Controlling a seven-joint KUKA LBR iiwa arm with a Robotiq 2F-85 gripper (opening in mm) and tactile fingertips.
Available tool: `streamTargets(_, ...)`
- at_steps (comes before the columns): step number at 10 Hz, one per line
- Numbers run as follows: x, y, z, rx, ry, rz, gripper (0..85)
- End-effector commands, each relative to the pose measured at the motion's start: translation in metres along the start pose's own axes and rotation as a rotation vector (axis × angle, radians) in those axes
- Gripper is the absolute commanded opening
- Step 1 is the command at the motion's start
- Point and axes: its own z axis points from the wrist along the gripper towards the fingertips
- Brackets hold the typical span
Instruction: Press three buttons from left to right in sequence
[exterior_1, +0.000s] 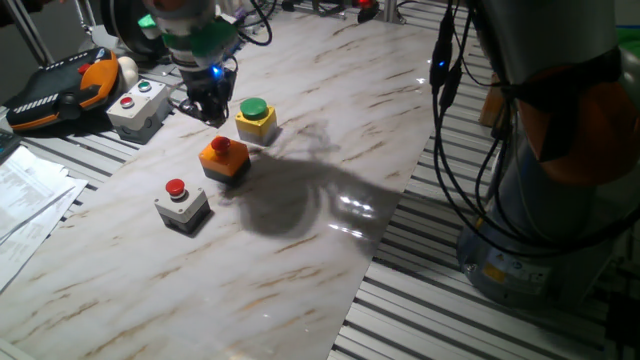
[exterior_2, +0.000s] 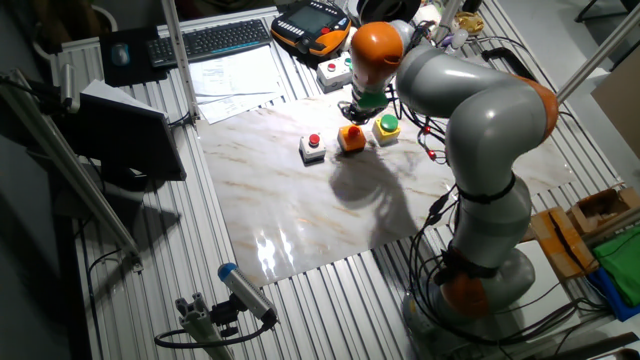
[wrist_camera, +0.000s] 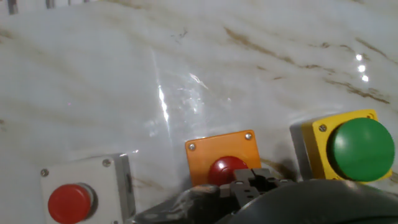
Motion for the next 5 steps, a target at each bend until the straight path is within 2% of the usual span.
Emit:
streamTargets(1, 0.000, 0.000, 0.000, -0.104, 0.014, -0.079, 0.7)
streamTargets(2, 0.000, 0.000, 0.000, -0.120, 0.020, -0.092, 0.7)
streamTargets(3, -0.001, 0.005, -0.001, -0.098, 0.014, -0.109, 0.7)
streamTargets(5, -0.008, 0.028, -0.011, -0.070, 0.026, -0.114, 0.7)
